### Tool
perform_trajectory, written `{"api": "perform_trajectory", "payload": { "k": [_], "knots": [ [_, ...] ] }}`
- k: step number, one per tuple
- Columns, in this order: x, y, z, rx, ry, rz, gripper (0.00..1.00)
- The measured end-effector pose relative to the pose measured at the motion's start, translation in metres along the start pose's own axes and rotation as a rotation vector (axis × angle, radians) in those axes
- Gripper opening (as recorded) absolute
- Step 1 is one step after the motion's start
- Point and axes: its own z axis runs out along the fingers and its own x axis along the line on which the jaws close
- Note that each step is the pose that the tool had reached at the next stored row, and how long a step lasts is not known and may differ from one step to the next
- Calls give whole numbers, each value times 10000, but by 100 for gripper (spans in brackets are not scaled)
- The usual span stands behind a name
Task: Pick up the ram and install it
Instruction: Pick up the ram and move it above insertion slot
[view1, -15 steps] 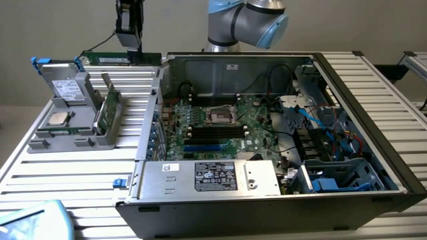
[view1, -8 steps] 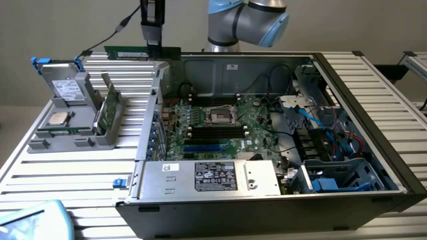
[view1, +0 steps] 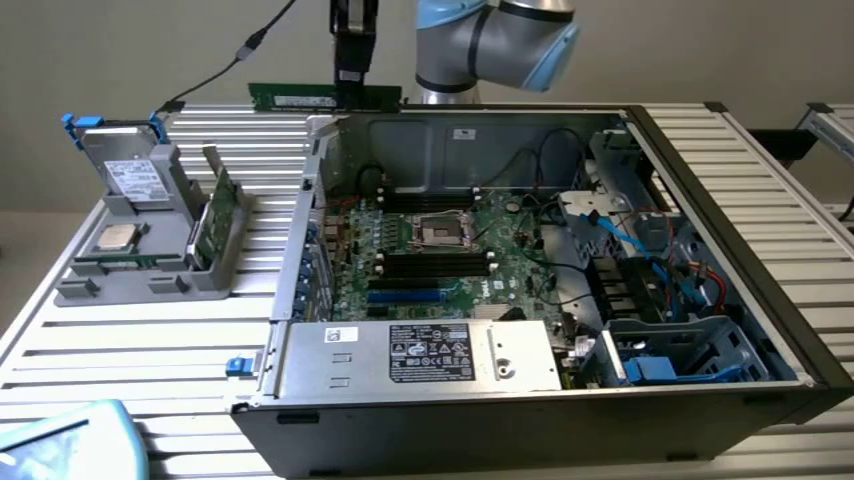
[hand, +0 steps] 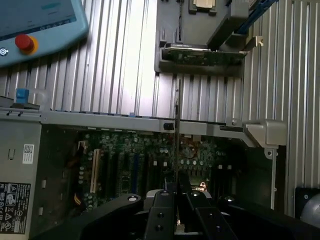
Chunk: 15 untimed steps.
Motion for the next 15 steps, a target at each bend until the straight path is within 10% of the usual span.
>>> {"api": "perform_trajectory", "payload": {
  "k": [15],
  "knots": [
    [44,-587,96,44,-15,115,13]
  ]
}}
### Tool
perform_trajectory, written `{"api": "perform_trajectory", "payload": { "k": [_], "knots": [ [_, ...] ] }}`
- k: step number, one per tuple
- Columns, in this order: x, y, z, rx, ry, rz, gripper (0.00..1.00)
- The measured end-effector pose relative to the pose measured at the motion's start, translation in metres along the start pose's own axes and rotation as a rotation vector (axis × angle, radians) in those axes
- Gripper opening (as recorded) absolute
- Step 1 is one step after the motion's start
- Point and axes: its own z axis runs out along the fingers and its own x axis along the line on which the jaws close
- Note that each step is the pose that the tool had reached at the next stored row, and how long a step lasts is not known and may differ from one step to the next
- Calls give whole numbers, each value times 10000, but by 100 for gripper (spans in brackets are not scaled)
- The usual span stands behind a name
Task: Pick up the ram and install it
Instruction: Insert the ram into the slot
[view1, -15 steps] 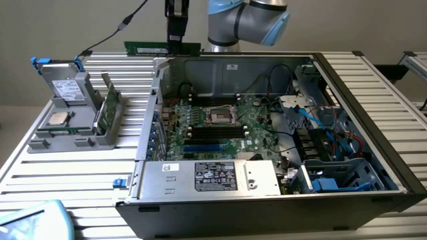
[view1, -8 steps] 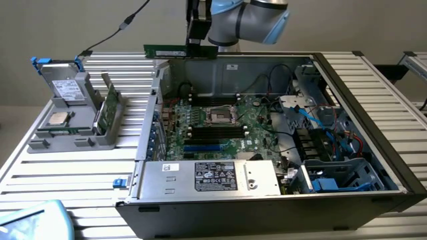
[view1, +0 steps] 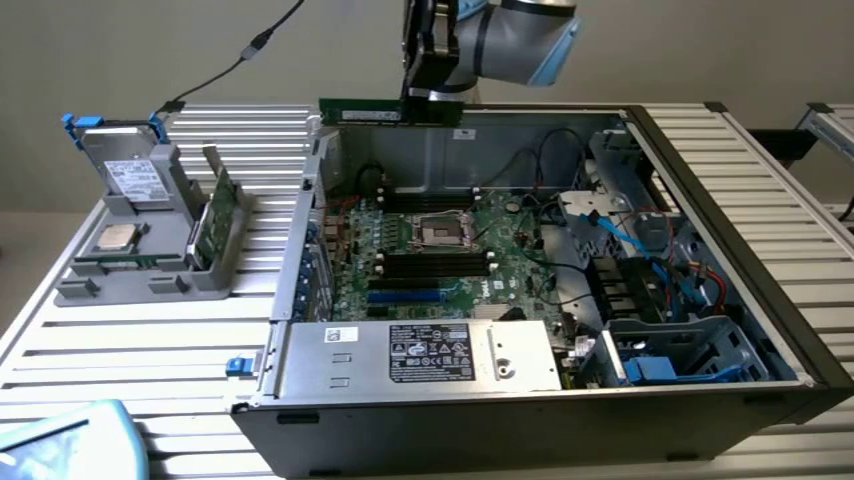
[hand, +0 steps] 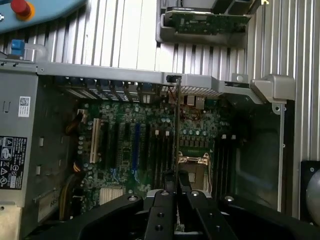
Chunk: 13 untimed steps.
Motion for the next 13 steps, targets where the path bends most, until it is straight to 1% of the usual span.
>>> {"api": "perform_trajectory", "payload": {
  "k": [6,9,10,13],
  "knots": [
    [9,-108,52,22,-40,291,13],
    [11,-185,78,30,-57,391,13],
    [10,-220,84,30,-57,412,13],
    [17,-349,82,31,-31,422,13]
  ]
}}
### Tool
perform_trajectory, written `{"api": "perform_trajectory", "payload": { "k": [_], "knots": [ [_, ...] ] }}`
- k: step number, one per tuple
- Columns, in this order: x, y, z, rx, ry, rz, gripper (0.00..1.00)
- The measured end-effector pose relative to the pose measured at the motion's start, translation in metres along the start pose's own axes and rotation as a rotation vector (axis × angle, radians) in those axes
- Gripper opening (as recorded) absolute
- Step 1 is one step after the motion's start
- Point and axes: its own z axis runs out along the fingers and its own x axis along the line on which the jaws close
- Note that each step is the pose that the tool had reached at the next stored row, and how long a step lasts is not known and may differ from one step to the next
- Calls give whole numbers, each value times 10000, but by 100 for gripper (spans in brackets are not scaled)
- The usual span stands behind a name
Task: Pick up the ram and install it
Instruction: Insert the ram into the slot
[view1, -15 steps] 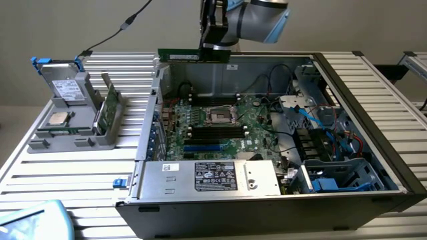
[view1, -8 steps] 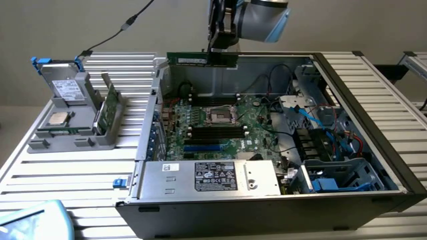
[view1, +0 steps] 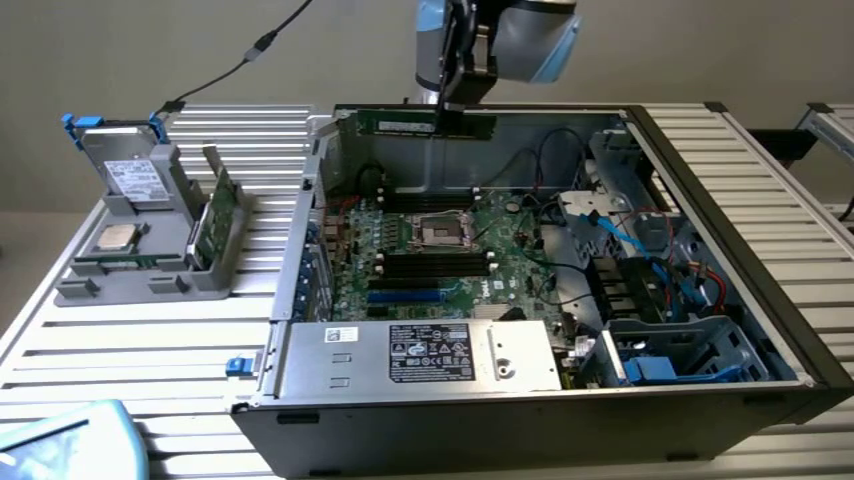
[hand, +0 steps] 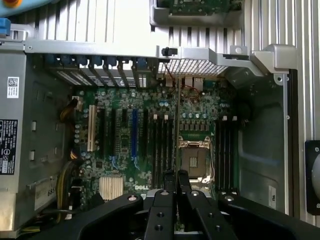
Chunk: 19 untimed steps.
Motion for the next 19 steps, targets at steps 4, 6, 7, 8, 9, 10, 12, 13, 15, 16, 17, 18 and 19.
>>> {"api": "perform_trajectory", "payload": {
  "k": [4,6,7,8,9,10,12,13,15,16,17,18,19],
  "knots": [
    [4,-185,15,-4,10,3,13],
    [7,-279,37,-5,10,2,13],
    [9,-321,51,-4,9,3,13],
    [11,-346,66,-5,7,3,13],
    [12,-353,83,-4,7,2,13],
    [14,-355,102,-5,8,3,13],
    [18,-360,136,-7,-1,3,13],
    [22,-362,154,-7,-6,1,13],
    [29,-366,190,-8,-6,1,13],
    [31,-367,207,-8,-5,1,13],
    [36,-369,226,-9,-3,-16,13],
    [42,-371,244,-12,0,-43,13],
    [47,-372,261,-15,4,-70,13]
  ]
}}
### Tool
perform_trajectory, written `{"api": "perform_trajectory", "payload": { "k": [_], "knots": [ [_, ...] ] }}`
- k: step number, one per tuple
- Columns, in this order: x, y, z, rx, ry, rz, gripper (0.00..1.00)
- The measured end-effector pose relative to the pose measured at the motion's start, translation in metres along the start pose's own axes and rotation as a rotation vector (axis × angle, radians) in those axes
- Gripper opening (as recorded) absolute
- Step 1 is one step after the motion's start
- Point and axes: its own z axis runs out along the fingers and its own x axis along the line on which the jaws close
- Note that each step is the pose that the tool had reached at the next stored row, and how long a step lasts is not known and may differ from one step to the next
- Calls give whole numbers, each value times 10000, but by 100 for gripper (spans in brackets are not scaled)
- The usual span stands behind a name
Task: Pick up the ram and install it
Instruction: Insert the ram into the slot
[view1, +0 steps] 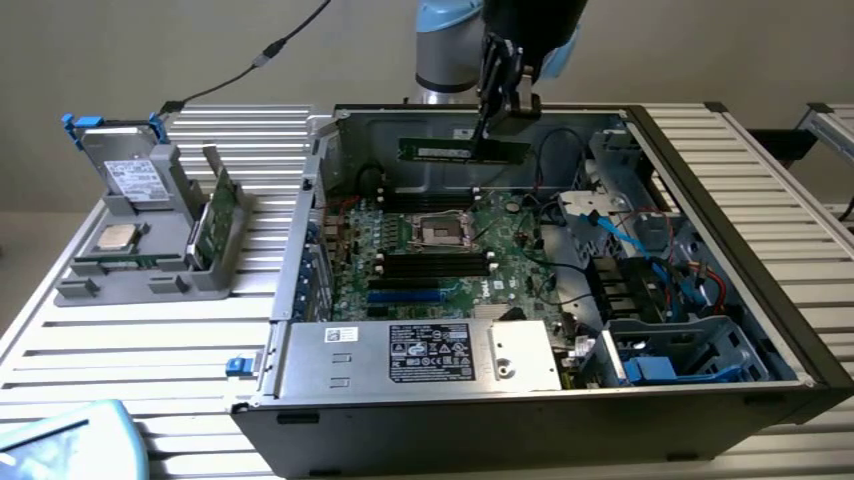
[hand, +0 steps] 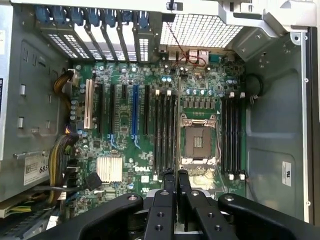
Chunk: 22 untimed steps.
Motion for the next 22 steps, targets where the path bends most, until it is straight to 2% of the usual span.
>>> {"api": "perform_trajectory", "payload": {
  "k": [5,9,18,22],
  "knots": [
    [14,26,92,-24,13,-97,13],
    [15,78,134,-49,68,-127,13],
    [19,141,212,-88,327,-295,13],
    [24,139,280,-90,356,-322,13]
  ]
}}
